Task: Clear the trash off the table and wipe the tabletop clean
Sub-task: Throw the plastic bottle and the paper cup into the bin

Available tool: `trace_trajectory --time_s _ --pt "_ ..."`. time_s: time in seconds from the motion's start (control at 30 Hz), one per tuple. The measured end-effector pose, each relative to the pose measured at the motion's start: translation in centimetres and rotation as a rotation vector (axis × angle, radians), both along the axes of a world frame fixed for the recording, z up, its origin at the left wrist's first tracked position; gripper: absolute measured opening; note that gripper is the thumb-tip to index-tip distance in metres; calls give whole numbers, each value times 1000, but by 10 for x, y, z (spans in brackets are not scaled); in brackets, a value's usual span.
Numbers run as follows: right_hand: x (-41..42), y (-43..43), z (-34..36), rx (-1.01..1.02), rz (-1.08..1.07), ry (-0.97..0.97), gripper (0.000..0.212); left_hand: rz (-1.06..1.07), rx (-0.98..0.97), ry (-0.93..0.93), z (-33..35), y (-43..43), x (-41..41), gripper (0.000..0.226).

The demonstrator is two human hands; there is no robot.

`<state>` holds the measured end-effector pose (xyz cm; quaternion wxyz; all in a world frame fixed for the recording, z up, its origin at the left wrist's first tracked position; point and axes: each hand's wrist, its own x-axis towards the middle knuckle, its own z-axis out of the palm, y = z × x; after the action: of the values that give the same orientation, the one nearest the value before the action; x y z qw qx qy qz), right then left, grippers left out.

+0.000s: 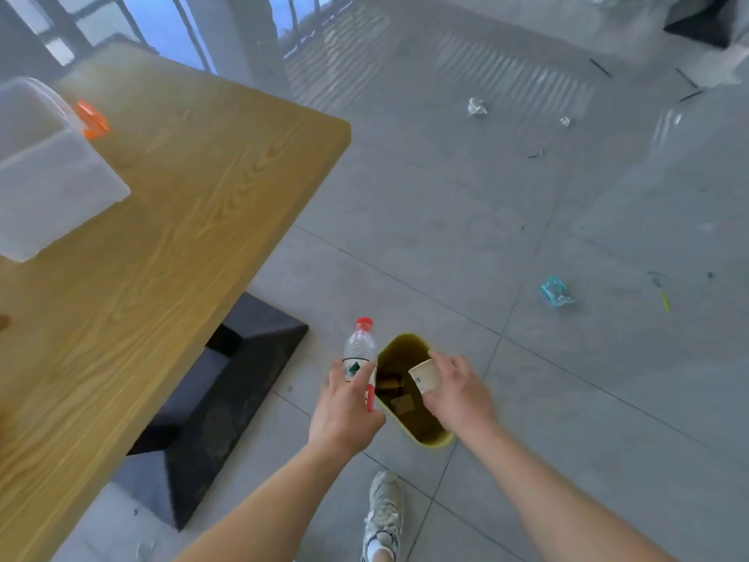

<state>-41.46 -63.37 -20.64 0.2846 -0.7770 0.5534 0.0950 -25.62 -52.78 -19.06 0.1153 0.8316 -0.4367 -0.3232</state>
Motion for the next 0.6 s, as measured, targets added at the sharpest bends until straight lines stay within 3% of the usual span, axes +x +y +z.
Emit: trace_trajectory --time_s 0.33,0.6 --pt "-29 -7 -99 134 -100 89 72 2 165 103 -112 -23 -31 73" --pt "-34 -23 -138 137 -127 93 72 5 224 148 -159 -56 -48 72"
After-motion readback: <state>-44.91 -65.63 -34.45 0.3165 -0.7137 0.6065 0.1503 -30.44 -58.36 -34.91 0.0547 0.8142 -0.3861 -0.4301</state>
